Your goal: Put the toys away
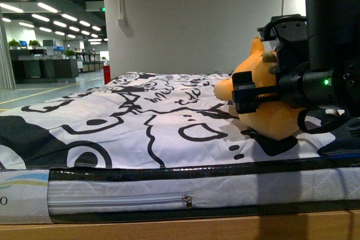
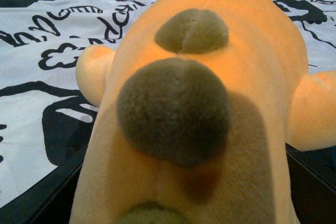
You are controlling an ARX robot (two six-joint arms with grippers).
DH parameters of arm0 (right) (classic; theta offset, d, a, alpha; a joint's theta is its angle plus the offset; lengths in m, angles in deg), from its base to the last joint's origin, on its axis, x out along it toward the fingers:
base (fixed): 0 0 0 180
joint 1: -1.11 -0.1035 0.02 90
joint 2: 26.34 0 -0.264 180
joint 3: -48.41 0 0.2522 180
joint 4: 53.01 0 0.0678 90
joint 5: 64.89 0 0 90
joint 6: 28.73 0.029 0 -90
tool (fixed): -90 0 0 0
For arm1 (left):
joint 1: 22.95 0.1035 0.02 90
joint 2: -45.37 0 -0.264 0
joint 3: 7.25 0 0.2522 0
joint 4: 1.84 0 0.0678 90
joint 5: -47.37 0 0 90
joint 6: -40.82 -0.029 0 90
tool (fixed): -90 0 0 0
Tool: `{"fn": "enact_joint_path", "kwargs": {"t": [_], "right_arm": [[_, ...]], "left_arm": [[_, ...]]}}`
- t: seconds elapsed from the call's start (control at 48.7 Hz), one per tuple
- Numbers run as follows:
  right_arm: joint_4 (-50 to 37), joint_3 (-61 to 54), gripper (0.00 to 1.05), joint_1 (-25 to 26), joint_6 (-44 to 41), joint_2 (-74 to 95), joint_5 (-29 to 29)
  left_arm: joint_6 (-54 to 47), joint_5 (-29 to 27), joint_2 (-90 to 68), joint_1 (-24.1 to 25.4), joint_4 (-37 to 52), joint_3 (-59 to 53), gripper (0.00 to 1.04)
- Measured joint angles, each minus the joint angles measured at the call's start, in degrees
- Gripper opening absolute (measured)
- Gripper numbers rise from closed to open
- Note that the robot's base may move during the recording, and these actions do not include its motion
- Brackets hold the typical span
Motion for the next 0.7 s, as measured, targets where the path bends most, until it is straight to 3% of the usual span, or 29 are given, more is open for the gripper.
{"fn": "enact_joint_path", "kwargs": {"t": [0.144, 0.308, 0.698], "right_arm": [[-0.6, 0.0, 0.97, -1.4, -0.1, 0.0, -0.7], [-0.7, 0.0, 0.68, -2.8, -1.3, 0.0, -2.3], [-0.1, 0.0, 0.19, -3.2, -2.4, -3.0, -0.9]], "left_arm": [[0.0, 0.0, 0.0, 0.0, 0.0, 0.0, 0.99], [0.0, 0.0, 0.0, 0.0, 0.0, 0.0, 0.99], [0.0, 0.0, 0.0, 0.0, 0.0, 0.0, 0.99]]}}
